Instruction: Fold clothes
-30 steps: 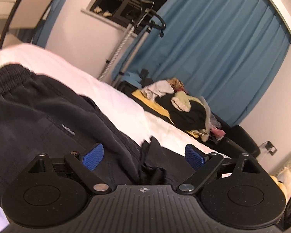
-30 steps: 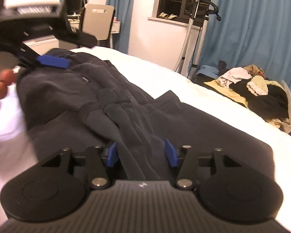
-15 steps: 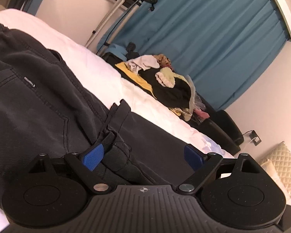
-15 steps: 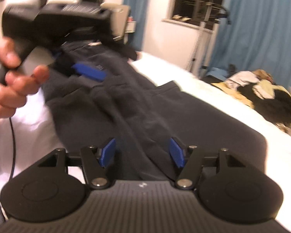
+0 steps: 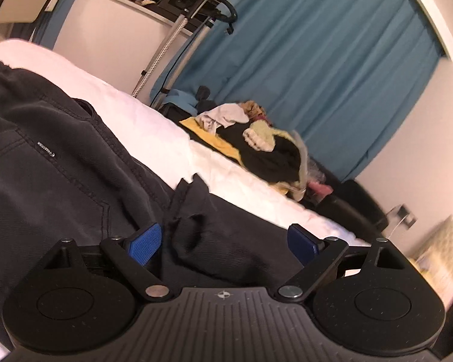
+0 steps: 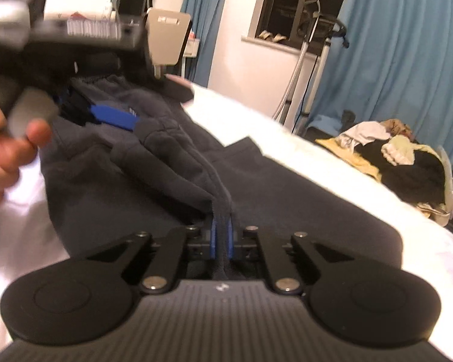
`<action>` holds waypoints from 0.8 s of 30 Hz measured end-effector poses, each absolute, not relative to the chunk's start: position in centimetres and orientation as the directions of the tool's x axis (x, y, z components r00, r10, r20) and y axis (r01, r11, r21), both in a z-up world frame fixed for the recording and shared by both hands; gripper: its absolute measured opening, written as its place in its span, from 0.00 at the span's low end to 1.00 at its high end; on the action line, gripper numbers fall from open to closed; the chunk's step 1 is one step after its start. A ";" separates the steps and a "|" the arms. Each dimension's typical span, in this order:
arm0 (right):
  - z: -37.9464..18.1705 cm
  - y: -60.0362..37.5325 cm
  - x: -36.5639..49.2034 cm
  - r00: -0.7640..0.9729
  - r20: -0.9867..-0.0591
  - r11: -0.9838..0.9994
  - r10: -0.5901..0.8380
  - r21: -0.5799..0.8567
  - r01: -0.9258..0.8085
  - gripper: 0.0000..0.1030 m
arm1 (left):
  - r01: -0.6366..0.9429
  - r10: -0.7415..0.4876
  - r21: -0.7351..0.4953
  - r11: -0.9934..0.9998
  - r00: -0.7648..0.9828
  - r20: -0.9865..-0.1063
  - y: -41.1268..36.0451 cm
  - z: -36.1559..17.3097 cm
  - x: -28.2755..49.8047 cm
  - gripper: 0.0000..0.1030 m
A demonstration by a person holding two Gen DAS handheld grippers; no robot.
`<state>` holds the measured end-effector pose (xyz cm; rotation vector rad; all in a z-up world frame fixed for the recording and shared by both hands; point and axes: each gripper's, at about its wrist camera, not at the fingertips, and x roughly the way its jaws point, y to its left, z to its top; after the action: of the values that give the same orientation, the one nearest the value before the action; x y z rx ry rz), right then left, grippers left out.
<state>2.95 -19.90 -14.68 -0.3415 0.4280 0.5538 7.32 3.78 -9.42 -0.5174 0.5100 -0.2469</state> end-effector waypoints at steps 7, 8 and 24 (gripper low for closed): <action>-12.6 -23.6 1.3 0.768 -0.450 0.838 0.456 -0.072 -0.540 0.07 | 0.126 -0.479 -0.630 0.766 0.765 -0.430 3.8 -10.8 8.1 0.89; -12.9 -23.5 1.2 0.763 -0.463 0.832 0.451 -0.092 -0.547 0.07 | 0.120 -0.474 -0.622 0.774 0.761 -0.443 3.6 -11.0 8.1 0.89; -16.7 -21.0 1.1 0.732 -0.552 0.822 0.400 -0.138 -0.553 0.11 | 0.153 -0.320 -0.327 0.933 0.768 -0.555 0.2 -11.5 8.1 0.34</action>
<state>1.13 -21.00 -16.66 -0.3047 0.5314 0.5328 8.14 0.17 -11.52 -0.2714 0.6473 -0.2599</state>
